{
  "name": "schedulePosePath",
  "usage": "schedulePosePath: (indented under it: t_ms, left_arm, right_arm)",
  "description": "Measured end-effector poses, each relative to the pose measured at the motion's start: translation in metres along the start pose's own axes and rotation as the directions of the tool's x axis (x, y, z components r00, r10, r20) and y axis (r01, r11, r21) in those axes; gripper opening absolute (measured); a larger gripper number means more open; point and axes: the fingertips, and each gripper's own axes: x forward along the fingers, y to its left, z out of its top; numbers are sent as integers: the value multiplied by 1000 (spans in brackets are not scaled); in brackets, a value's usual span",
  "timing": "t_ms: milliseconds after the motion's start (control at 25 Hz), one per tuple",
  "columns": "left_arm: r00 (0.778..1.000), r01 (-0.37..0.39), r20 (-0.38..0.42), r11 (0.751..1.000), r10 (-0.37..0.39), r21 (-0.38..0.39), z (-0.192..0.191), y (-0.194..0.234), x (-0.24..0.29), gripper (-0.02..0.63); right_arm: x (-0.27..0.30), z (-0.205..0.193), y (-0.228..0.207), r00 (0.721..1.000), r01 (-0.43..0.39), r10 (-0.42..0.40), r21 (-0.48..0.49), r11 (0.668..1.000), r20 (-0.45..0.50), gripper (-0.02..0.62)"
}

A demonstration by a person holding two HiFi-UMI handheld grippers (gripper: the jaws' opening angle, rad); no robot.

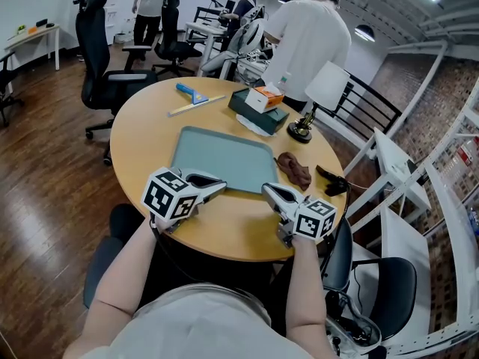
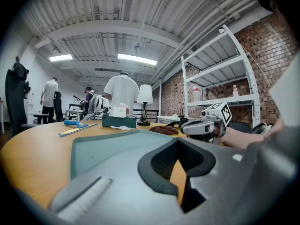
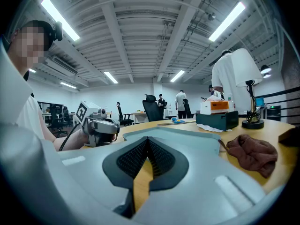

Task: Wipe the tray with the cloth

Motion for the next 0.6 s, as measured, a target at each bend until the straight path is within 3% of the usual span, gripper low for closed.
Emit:
schedulePosePath:
  t_ms: [600]
  left_arm:
    - [1000, 0, 1, 1000, 0, -1, 0, 0, -1, 0]
  right_arm:
    - [0, 0, 1, 1000, 0, 0, -1, 1000, 1, 2]
